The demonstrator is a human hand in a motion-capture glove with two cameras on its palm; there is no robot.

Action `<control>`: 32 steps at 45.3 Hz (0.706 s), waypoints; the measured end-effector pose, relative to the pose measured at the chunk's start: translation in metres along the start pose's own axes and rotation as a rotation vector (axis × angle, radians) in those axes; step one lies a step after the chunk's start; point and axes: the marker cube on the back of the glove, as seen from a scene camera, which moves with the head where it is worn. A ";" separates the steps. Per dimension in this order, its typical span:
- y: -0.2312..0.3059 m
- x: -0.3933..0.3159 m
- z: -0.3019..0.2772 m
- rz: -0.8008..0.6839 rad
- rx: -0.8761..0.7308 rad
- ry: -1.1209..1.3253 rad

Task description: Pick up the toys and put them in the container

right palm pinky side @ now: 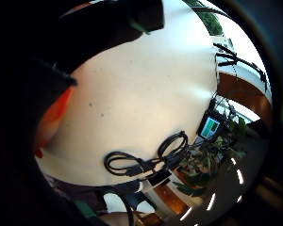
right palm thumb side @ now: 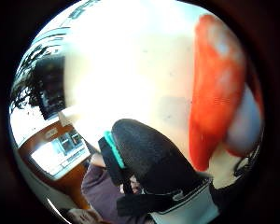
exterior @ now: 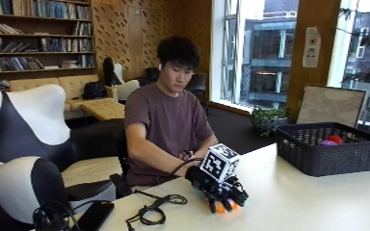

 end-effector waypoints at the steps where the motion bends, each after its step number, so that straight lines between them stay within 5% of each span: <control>1: -0.002 0.000 0.003 0.005 0.035 -0.001; 17: -0.022 0.004 0.000 -0.061 0.511 -0.079; 25: -0.033 -0.001 -0.012 -0.028 0.541 -0.059; 32: -0.039 -0.011 -0.032 -0.036 0.414 -0.061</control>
